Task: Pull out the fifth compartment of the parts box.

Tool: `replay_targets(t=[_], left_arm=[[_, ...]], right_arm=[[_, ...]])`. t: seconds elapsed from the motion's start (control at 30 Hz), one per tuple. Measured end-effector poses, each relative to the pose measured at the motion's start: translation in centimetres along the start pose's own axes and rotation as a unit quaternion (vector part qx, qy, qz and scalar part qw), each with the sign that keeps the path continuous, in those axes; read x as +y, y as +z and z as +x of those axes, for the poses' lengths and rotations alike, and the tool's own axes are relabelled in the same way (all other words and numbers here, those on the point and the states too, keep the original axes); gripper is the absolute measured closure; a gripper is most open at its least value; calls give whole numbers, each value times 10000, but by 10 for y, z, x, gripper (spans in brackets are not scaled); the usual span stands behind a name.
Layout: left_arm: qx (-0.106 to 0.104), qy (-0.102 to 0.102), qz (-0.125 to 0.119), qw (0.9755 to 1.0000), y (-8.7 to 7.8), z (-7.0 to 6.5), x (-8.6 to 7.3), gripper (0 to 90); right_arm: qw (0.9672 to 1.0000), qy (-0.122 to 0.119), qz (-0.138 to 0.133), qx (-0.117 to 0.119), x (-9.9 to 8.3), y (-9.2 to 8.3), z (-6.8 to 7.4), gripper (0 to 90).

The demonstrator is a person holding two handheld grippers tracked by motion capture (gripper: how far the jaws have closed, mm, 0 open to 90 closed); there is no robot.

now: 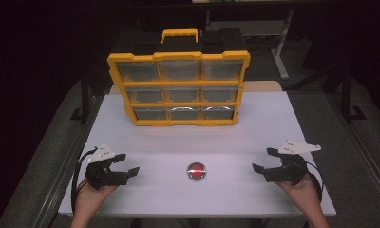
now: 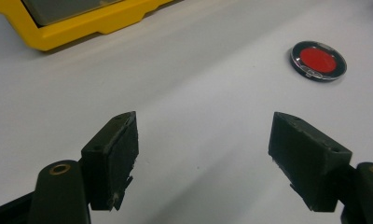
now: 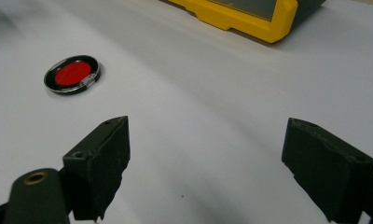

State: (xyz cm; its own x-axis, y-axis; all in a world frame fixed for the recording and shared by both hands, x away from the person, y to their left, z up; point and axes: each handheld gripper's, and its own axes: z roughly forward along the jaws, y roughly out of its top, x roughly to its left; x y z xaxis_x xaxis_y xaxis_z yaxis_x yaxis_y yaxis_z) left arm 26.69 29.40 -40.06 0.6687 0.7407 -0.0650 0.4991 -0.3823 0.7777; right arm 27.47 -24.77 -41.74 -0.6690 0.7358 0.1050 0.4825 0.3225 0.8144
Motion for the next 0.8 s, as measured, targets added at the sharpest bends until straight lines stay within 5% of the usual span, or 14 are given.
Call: replay_targets(t=[0.8], left_arm=[[-107, -47, -31, 9999, 1, -1, -1, 244]], right_arm=[[9999, -13, -40, 110, 2, 1, 2, 148]])
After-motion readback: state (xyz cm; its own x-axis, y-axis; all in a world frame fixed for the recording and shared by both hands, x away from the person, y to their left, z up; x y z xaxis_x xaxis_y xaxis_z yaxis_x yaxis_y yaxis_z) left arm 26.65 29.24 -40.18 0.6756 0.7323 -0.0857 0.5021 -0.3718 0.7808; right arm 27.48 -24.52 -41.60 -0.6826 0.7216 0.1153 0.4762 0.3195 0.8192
